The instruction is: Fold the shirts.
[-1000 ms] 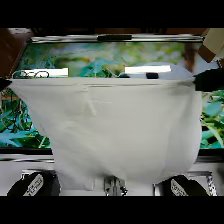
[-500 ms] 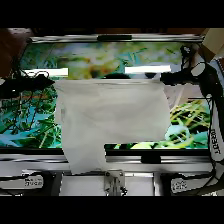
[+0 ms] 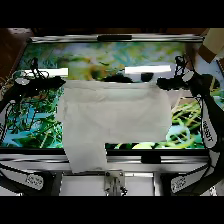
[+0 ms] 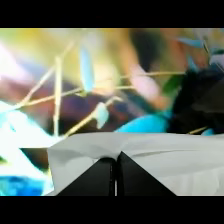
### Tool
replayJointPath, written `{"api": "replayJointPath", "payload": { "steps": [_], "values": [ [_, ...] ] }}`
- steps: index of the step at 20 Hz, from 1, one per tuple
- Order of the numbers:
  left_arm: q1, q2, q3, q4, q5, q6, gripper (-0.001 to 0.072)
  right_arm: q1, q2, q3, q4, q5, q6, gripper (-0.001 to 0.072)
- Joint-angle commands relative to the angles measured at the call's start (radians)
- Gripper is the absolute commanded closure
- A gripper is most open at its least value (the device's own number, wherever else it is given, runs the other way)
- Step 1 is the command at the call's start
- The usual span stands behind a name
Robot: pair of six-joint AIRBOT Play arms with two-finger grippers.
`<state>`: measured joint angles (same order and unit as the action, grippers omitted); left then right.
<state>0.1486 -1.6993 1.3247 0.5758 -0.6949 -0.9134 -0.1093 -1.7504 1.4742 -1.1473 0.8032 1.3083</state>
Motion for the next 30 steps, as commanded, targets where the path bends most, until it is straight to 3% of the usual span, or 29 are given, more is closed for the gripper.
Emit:
{"api": "replayJointPath", "payload": {
  "steps": [1, 3, 5, 20, 21, 22, 23, 27, 30],
  "values": [
    [0.014, 0.013, 0.003, 0.170, -0.257, -0.125, 0.0675, -0.008, 0.025, 0.000, -0.083, 0.245, 0.000, 0.0664],
    [0.018, 0.014, 0.003, 0.332, -0.426, -0.231, 0.0675, -0.008, 0.029, -0.002, -0.140, 0.380, 0.006, 0.0665],
    [0.018, 0.013, -0.009, 0.421, -0.515, -0.282, 0.0675, -0.007, 0.029, -0.015, -0.150, 0.435, 0.017, 0.0665],
    [0.019, -0.025, -0.024, 0.428, -0.653, -0.373, 0.0670, -0.008, 0.059, -0.099, -0.141, 0.421, 0.090, 0.0651],
    [0.019, -0.024, -0.023, 0.426, -0.657, -0.377, 0.0557, -0.008, 0.061, -0.097, -0.130, 0.431, 0.091, 0.0527],
    [0.021, -0.024, -0.015, 0.426, -0.678, -0.386, 0.0280, -0.008, 0.068, -0.097, -0.121, 0.446, 0.090, 0.0309],
    [0.024, -0.022, 0.000, 0.426, -0.705, -0.386, 0.0119, -0.008, 0.084, -0.096, -0.121, 0.464, 0.089, 0.0246],
    [0.076, 0.051, 0.113, 0.427, -0.863, -0.413, 0.0116, -0.008, 0.240, -0.096, -0.234, 0.555, 0.085, 0.0246],
    [0.120, 0.188, 0.083, 0.454, -0.936, -0.404, 0.0116, -0.072, 0.352, -0.098, -0.266, 0.740, 0.026, 0.0245]
  ]
}}
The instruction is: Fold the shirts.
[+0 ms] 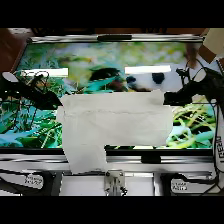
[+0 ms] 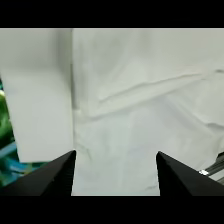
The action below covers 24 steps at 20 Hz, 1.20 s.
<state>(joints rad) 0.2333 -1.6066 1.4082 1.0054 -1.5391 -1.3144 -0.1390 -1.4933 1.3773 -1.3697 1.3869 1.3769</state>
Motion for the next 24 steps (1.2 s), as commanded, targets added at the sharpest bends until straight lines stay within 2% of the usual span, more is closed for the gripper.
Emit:
{"api": "replayJointPath", "payload": {
  "steps": [1, 2, 4, 7, 8, 9, 11, 12, 14, 17, 18, 19, 24],
  "values": [
    [0.046, 0.149, -0.055, 0.059, -0.082, 0.014, 0.0117, -0.082, 0.122, -0.011, -0.021, 0.209, -0.051, 0.0195],
    [0.055, 0.210, -0.148, 0.089, -0.048, 0.014, 0.0117, -0.128, 0.152, -0.031, 0.019, 0.223, -0.044, 0.0130],
    [0.067, 0.321, -0.372, 0.074, 0.018, 0.018, 0.0116, -0.208, 0.218, -0.094, 0.117, 0.235, -0.025, 0.0130],
    [0.068, 0.433, -0.628, 0.062, 0.080, 0.074, 0.0118, -0.226, 0.294, -0.171, 0.106, 0.263, -0.021, 0.0130],
    [0.068, 0.455, -0.681, 0.037, 0.095, 0.076, 0.0161, -0.225, 0.312, -0.188, 0.110, 0.262, -0.021, 0.0130],
    [0.067, 0.472, -0.729, 0.008, 0.100, 0.095, 0.0267, -0.225, 0.322, -0.198, 0.124, 0.262, -0.021, 0.0130],
    [0.067, 0.492, -0.818, -0.003, 0.109, 0.103, 0.0267, -0.225, 0.330, -0.207, 0.143, 0.269, -0.019, 0.0130],
    [0.068, 0.502, -0.853, -0.003, 0.119, 0.103, 0.0230, -0.225, 0.330, -0.207, 0.146, 0.274, -0.019, 0.0130],
    [0.068, 0.536, -0.908, -0.004, 0.126, 0.140, 0.0229, -0.225, 0.330, -0.207, 0.149, 0.277, -0.019, 0.0131],
    [0.068, 0.626, -0.987, 0.016, 0.134, 0.143, 0.0229, -0.225, 0.329, -0.207, 0.149, 0.265, -0.019, 0.0130],
    [0.068, 0.648, -1.001, 0.052, 0.141, 0.138, 0.0220, -0.225, 0.329, -0.207, 0.150, 0.257, -0.019, 0.0130],
    [0.068, 0.658, -1.005, 0.065, 0.140, 0.124, 0.0166, -0.225, 0.329, -0.208, 0.149, 0.250, -0.019, 0.0131],
    [0.067, 0.640, -1.005, 0.065, 0.142, 0.124, 0.0167, -0.225, 0.329, -0.208, 0.149, 0.230, -0.020, 0.0131]
  ]
}}
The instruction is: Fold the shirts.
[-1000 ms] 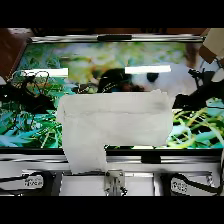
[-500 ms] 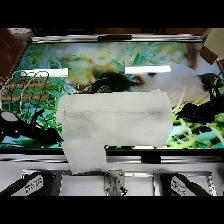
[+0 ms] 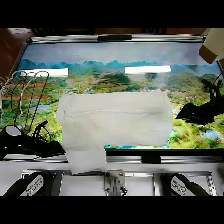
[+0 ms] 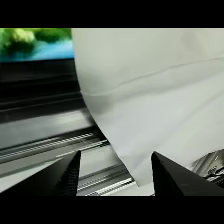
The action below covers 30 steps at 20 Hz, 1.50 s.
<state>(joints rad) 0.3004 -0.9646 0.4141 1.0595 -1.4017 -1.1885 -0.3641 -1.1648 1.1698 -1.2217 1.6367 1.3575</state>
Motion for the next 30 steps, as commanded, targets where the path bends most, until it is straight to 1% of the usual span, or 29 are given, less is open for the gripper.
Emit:
{"api": "replayJointPath", "payload": {
  "steps": [1, 5, 12, 14, 15, 18, 20, 22, 23, 24, 26, 27, 29, 30],
  "values": [
    [0.000, -0.016, -0.011, 0.011, 0.005, -0.002, 0.0167, 0.000, 0.001, 0.000, 0.002, -0.026, 0.000, 0.0131],
    [-0.002, -0.090, -0.008, 0.006, 0.008, 0.000, 0.0169, 0.000, 0.001, 0.000, 0.000, -0.035, -0.001, 0.0131],
    [-0.002, -0.151, 0.005, 0.005, 0.034, -0.002, 0.0175, 0.000, 0.001, 0.000, 0.000, -0.082, -0.004, 0.0130],
    [-0.002, -0.156, 0.021, -0.037, 0.065, -0.002, 0.0175, 0.000, 0.001, 0.000, -0.004, -0.082, -0.004, 0.0131],
    [-0.003, -0.156, 0.027, -0.075, 0.058, -0.002, 0.0176, 0.000, 0.001, 0.000, -0.008, -0.081, -0.004, 0.0131],
    [-0.029, -0.156, 0.026, -0.077, 0.049, -0.003, 0.0175, 0.000, 0.001, 0.000, -0.043, -0.081, -0.005, 0.0131],
    [-0.065, -0.158, 0.016, -0.077, 0.058, -0.018, 0.0176, 0.000, 0.001, 0.000, -0.062, -0.082, -0.005, 0.0131],
    [-0.117, -0.160, 0.015, -0.079, 0.100, -0.066, 0.0187, 0.000, 0.001, 0.000, -0.070, -0.082, -0.005, 0.0130],
    [-0.142, -0.163, 0.015, -0.086, 0.120, -0.085, 0.0229, 0.000, 0.001, 0.000, -0.071, -0.082, -0.005, 0.0130],
    [-0.166, -0.165, 0.015, -0.092, 0.131, -0.092, 0.0327, 0.000, 0.000, 0.000, -0.071, -0.082, -0.004, 0.0130],
    [-0.190, -0.169, 0.015, -0.092, 0.126, -0.091, 0.0608, 0.000, -0.007, -0.016, -0.058, -0.065, -0.017, 0.0130],
    [-0.188, -0.168, 0.015, -0.092, 0.124, -0.092, 0.0673, 0.000, -0.011, -0.049, -0.042, -0.042, -0.048, 0.0130],
    [-0.188, -0.168, 0.019, -0.091, 0.104, -0.080, 0.0672, 0.000, -0.011, -0.155, -0.028, -0.060, -0.069, 0.0130],
    [-0.188, -0.168, 0.020, -0.091, 0.093, -0.080, 0.0672, 0.000, -0.010, -0.204, -0.028, -0.101, -0.073, 0.0130]
  ]
}}
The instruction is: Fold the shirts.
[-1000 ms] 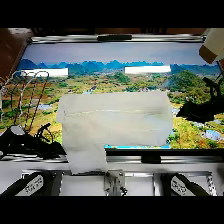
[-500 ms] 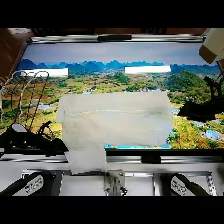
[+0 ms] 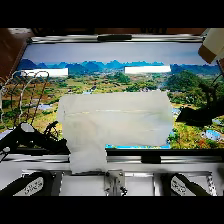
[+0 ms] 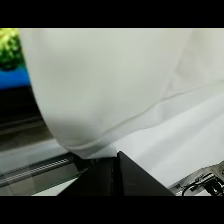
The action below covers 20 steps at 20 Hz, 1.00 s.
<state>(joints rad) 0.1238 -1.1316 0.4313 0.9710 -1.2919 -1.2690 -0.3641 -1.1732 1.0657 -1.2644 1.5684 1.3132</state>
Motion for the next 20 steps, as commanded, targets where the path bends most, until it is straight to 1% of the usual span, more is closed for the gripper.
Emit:
{"api": "replayJointPath", "payload": {
  "steps": [1, 5, 8, 12, 15, 17, 20],
  "values": [
    [-0.012, -0.001, 0.003, -0.002, -0.028, 0.000, 0.0672, 0.000, -0.002, -0.141, 0.015, -0.071, -0.024, 0.0130],
    [-0.012, 0.000, 0.002, -0.002, -0.051, 0.000, 0.0672, 0.000, -0.002, -0.289, 0.008, -0.170, -0.036, 0.0130],
    [-0.012, 0.000, 0.002, -0.003, -0.052, -0.002, 0.0672, 0.000, -0.002, -0.368, 0.010, -0.219, -0.084, 0.0130],
    [-0.012, 0.000, 0.002, -0.003, -0.060, -0.020, 0.0672, 0.000, -0.002, -0.416, 0.007, -0.264, -0.108, 0.0131],
    [-0.012, 0.000, 0.002, -0.003, -0.063, -0.024, 0.0673, 0.000, -0.002, -0.458, 0.061, -0.311, -0.124, 0.0131],
    [-0.012, 0.000, 0.002, -0.003, -0.063, -0.027, 0.0672, 0.000, -0.002, -0.470, 0.054, -0.338, -0.123, 0.0131],
    [-0.012, 0.000, 0.002, -0.003, -0.059, -0.027, 0.0672, 0.000, -0.002, -0.470, 0.093, -0.358, -0.124, 0.0132]
  ]
}}
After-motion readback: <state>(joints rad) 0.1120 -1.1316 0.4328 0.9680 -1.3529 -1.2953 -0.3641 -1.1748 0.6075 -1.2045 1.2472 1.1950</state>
